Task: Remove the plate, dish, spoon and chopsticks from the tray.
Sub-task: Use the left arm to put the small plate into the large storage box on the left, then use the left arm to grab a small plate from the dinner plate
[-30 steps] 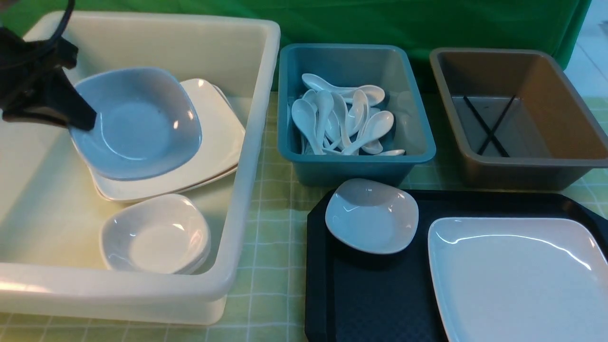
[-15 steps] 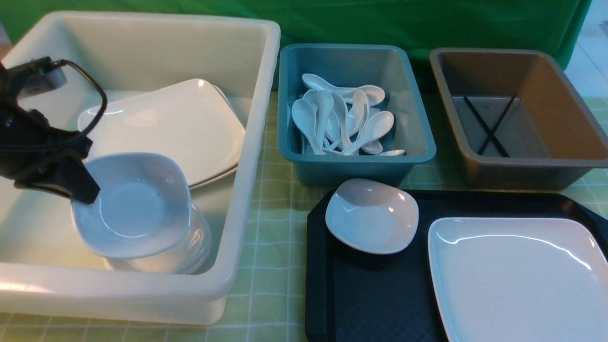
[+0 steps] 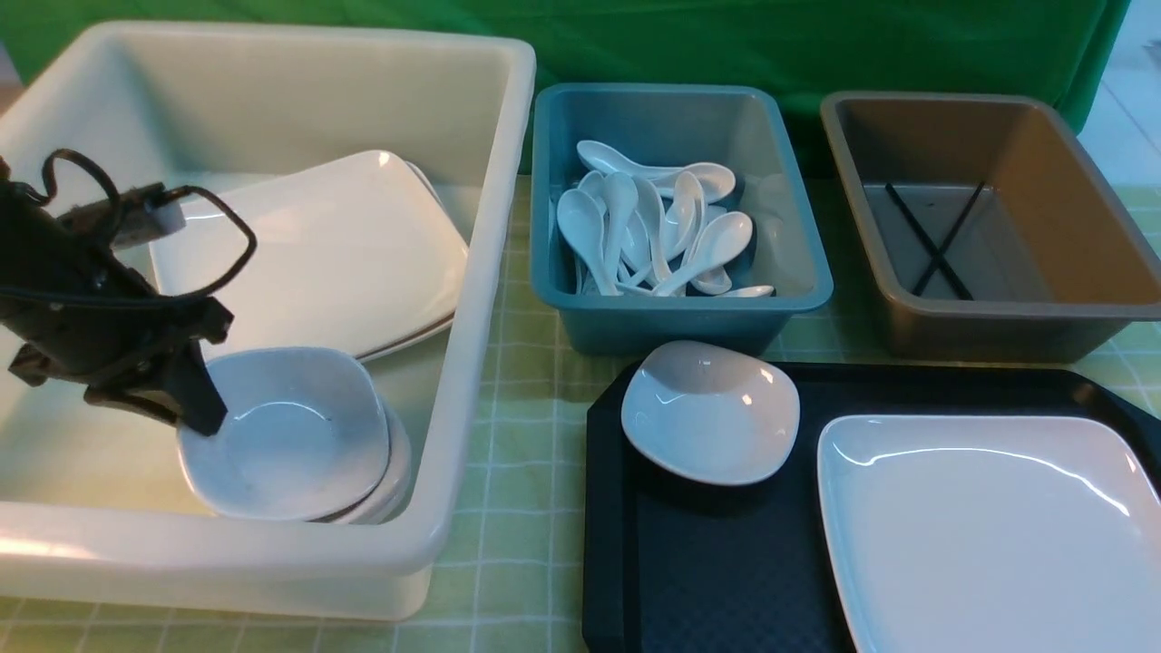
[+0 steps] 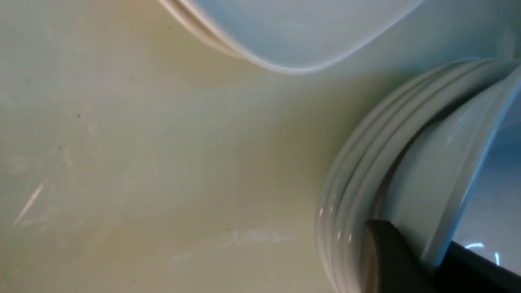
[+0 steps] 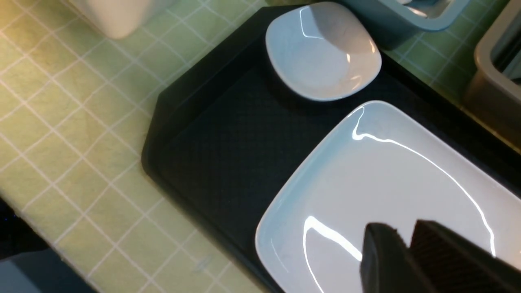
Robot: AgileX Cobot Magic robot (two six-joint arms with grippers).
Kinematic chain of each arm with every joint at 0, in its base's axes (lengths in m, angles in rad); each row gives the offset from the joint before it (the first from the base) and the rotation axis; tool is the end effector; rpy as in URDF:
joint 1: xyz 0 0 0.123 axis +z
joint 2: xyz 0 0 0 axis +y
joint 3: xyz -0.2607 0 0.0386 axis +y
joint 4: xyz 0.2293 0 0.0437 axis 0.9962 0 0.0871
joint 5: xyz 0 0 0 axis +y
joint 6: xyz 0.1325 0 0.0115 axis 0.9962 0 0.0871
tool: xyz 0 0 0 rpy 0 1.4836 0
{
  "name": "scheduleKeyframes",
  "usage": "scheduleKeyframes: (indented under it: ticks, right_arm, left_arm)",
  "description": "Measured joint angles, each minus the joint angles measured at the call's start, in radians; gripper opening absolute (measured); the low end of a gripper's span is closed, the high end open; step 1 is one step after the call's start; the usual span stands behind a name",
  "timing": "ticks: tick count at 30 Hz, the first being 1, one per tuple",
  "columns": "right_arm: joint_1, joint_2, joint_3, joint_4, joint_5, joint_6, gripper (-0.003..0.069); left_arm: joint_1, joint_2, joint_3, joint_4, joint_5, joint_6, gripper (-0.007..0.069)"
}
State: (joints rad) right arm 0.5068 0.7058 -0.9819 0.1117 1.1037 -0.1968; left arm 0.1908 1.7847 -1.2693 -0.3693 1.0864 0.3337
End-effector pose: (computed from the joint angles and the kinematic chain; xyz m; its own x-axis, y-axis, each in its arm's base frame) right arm 0.1100 0.0762 0.3369 -0.5021 -0.4447 -0.7417 -0.6273 0.7777 -0.0416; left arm 0.3270 0.0199 0.1690 -0.9901 -0.0419 -0.1336 0.0003 0.9536 -0.3012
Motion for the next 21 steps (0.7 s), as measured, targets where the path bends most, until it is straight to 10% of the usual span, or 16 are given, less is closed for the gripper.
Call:
scheduleKeyframes:
  ticks: [14,21]
  right_arm:
    - [0.000,0.000,0.000,0.000,0.000,0.003,0.0113]
    - [0.000,0.000,0.000,0.000,0.000,0.003,0.0123]
  left_arm:
    - [0.000,-0.010,-0.105,0.042,0.120,-0.235,0.0482]
    - [-0.013,-0.067,-0.163,-0.188,0.120,-0.249,0.0444]
